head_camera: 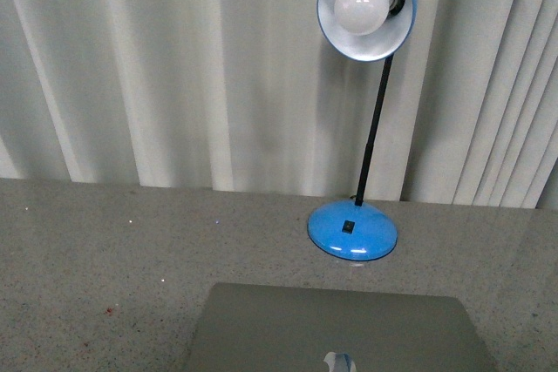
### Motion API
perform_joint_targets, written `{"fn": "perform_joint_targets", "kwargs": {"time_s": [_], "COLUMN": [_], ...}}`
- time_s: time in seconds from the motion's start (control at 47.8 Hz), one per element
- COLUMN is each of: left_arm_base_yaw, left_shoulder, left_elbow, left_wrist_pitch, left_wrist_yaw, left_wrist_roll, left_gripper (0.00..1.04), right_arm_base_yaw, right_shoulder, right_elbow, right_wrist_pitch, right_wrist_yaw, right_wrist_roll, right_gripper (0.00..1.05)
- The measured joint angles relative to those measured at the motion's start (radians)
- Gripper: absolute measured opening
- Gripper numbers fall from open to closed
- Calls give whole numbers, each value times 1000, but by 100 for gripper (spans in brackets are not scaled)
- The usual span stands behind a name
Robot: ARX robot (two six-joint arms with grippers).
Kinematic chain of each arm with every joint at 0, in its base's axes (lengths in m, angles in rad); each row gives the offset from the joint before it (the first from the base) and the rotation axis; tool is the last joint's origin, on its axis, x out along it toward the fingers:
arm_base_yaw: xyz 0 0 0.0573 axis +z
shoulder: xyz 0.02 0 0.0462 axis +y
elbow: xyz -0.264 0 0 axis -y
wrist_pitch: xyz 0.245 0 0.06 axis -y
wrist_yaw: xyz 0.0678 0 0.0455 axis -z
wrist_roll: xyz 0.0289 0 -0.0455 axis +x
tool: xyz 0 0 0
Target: Close laptop
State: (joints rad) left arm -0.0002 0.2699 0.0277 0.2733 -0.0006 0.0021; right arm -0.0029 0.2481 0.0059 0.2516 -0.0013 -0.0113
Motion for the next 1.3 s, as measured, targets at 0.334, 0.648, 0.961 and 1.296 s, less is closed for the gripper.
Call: {"fn": "perform_joint_targets", "kwargs": {"time_s": [0.334,0.648,0.961,1.296], "left_arm_base_yaw": [0,0,0,0], "left_shoulder": [-113,-267,-267,-267], "left_elbow": [0,0,0,0], "left_wrist_pitch": [-112,-273,-273,-273], "left_wrist_yaw": [0,0,0,0], "left_wrist_roll": [0,-3,-4,-4], "left_gripper": [4,4,22,80], "right_arm_base_yaw": [0,0,0,0], "right_shoulder": [-180,-244,-244,-244], "right_elbow": [0,0,0,0], "right_wrist_pitch": [-215,-250,-251,-251], "right_wrist_yaw": [-2,0,0,0], "right_wrist_roll": [0,0,0,0], "right_gripper": [3,3,19,76]}}
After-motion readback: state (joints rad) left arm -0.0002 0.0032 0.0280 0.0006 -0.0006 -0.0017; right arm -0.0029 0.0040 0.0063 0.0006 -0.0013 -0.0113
